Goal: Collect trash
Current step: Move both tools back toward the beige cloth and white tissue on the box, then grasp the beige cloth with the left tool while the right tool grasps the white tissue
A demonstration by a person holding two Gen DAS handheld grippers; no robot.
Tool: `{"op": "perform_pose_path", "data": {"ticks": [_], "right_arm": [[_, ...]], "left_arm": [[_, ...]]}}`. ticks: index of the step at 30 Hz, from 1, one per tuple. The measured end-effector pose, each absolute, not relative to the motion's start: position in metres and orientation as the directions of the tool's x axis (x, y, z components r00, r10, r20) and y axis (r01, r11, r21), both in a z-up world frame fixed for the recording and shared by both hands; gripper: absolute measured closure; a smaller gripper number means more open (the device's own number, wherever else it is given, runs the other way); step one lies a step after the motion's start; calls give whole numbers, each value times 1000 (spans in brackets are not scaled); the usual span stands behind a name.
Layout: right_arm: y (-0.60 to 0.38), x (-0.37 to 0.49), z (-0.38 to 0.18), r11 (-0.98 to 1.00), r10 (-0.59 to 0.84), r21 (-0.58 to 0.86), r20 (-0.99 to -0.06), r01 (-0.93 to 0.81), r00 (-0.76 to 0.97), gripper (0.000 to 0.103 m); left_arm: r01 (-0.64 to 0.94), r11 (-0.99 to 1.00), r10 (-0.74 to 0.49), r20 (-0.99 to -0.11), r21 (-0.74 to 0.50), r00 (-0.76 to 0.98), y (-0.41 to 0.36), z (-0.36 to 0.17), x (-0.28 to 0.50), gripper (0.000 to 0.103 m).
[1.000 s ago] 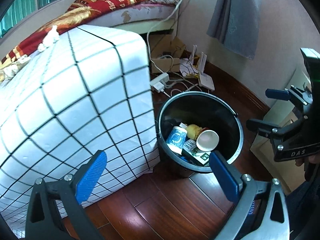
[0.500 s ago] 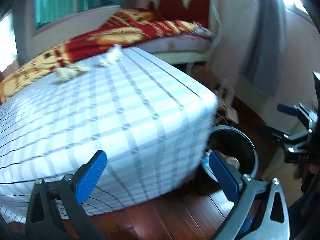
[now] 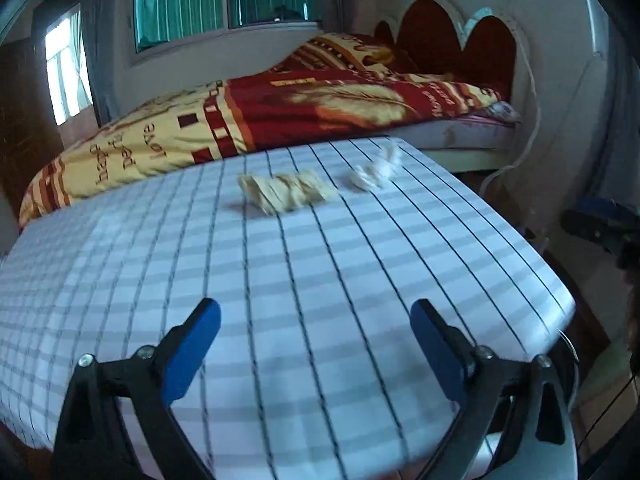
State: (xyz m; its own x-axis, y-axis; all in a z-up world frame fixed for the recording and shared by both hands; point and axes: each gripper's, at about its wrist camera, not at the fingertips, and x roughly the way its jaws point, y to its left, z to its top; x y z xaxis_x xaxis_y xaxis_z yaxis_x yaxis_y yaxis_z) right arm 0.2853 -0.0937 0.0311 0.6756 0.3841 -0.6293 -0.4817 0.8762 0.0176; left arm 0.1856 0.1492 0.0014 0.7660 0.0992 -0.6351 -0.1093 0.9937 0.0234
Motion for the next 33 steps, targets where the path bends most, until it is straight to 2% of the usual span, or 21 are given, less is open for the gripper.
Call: {"op": "perform_pose_path", "data": {"ticks": [7, 21, 24, 26, 30, 33], "right_arm": [[-14, 359, 26, 835, 405, -16, -658, -550, 635, 1], [55, 460, -19, 805, 378, -4, -767, -593, 518, 17], [65, 477, -30, 807, 365, 2, -788, -590, 496, 19], [71, 491, -40, 810, 349, 5, -808, -587, 475, 32], [81, 509, -50, 805, 362, 37, -821, -592, 441, 36], [85, 519, -51, 809, 388, 79, -816, -583, 428, 46]], "left_arm": [[-132, 991, 121, -628, 30, 768, 178, -4, 241, 11], [-114, 993, 102, -697, 30, 709, 206, -28, 345, 11], [-103, 993, 119, -714, 66, 690, 203, -36, 360, 11], [-103, 989, 149, -724, 109, 673, 200, -43, 370, 13], [-96, 992, 123, -746, 80, 654, 204, -52, 387, 18], [-100, 994, 98, -760, 45, 642, 209, -53, 397, 23]]}}
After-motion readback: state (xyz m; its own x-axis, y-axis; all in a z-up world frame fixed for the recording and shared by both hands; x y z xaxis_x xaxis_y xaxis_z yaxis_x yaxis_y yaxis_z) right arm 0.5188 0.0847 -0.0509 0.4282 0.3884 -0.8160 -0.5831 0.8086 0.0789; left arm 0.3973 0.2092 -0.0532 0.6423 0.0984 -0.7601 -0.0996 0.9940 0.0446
